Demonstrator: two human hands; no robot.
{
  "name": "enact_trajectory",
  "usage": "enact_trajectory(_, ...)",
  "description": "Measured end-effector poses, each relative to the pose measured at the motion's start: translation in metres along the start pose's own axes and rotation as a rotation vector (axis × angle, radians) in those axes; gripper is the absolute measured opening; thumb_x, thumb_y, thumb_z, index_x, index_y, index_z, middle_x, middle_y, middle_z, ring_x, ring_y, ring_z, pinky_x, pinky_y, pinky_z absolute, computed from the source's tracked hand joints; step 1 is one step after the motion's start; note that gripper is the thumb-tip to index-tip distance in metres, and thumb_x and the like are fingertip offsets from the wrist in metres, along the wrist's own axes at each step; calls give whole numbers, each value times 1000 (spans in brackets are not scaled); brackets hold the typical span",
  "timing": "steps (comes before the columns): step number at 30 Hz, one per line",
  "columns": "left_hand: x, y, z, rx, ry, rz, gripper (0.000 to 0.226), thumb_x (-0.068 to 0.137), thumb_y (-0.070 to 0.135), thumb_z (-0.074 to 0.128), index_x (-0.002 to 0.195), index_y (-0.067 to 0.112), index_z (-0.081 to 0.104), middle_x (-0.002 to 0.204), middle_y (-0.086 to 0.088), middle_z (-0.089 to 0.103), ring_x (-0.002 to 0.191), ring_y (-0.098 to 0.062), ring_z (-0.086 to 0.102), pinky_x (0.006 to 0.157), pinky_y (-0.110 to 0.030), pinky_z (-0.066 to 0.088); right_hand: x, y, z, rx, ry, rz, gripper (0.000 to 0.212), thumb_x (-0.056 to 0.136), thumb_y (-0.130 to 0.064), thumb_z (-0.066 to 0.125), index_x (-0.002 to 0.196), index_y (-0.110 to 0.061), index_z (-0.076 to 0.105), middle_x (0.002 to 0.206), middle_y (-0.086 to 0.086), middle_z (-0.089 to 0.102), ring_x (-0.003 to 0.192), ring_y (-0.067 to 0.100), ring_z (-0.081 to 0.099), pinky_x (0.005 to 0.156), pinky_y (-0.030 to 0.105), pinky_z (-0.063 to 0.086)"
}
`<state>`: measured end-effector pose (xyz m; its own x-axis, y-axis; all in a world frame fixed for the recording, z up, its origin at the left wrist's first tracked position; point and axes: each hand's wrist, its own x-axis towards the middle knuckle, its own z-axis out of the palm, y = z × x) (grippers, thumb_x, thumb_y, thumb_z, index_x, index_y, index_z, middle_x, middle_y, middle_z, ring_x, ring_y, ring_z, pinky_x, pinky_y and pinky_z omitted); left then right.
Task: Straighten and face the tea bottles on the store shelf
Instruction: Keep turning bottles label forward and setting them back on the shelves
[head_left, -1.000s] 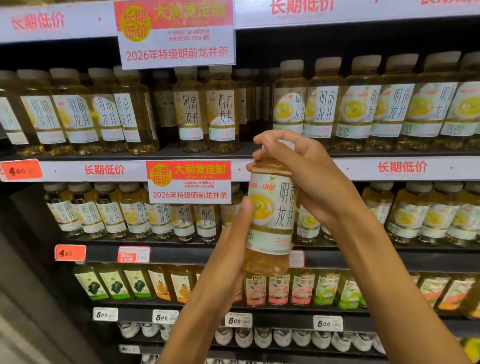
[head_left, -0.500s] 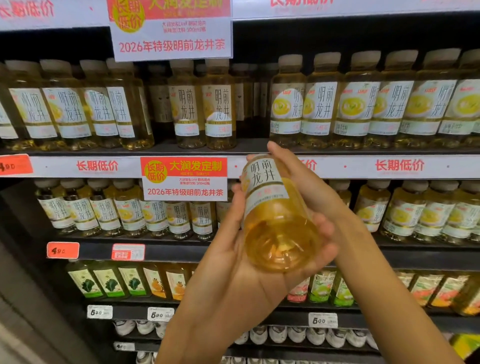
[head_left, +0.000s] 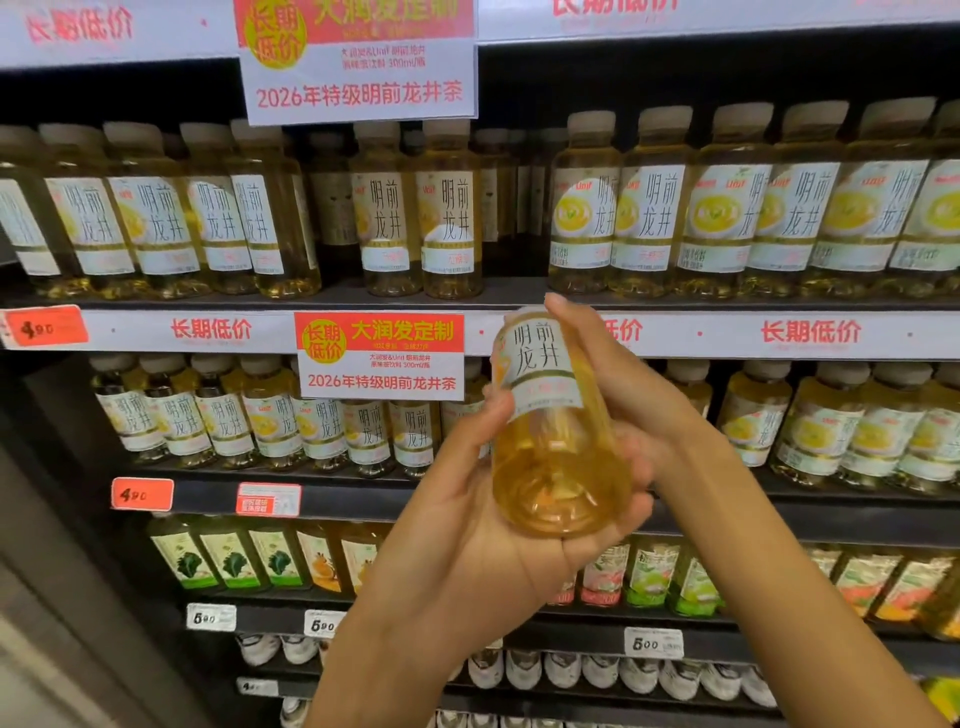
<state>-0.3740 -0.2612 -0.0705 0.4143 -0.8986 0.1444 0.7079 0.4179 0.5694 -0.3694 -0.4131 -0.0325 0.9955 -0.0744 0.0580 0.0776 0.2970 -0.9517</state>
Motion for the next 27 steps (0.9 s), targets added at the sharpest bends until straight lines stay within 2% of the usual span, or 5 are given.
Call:
enact_trajectory(4,9,5,-9,61,-15,61,75,60,29,89,120,-5,61,100,-29,66,81,-34,69,69,-40,57,3,-16,2,-75,-26,-235,26,94,-37,52,105,-15,61,102,19,56,100,34,51,97,54,42)
enact_trajectory(9,13,20,-16,374,3,175,63,55,44,88,109,18,73,106,-20,71,86,-25,72,66,-31,58,-2,-23,2,-95,-38,-414,54,89,-38,54,132,-5,48,116,17,63,117,38,57,102,55,43)
enact_trajectory(15,16,23,-20,830,151,391,47,72,40,77,117,39,62,120,5,68,112,-12,63,85,-18,52,-12,-24,4,-256,-111,-496,51,92,-29,51,141,-20,40,124,4,63,117,24,60,95,44,50)
enact_trajectory(19,26,27,-24,1058,166,468,51,74,21,74,119,27,52,111,13,70,104,-3,65,79,-13,51,-20,-32,0,-351,-131,-611,66,82,-8,65,142,-18,37,134,12,56,122,25,56,100,39,48)
enact_trajectory(27,40,37,-33,1258,179,641,61,66,20,82,118,26,51,118,8,64,115,-9,59,95,-22,48,-33,-39,-4,-540,-274,-717,74,72,2,73,135,-14,38,136,21,47,125,33,49,101,46,46)
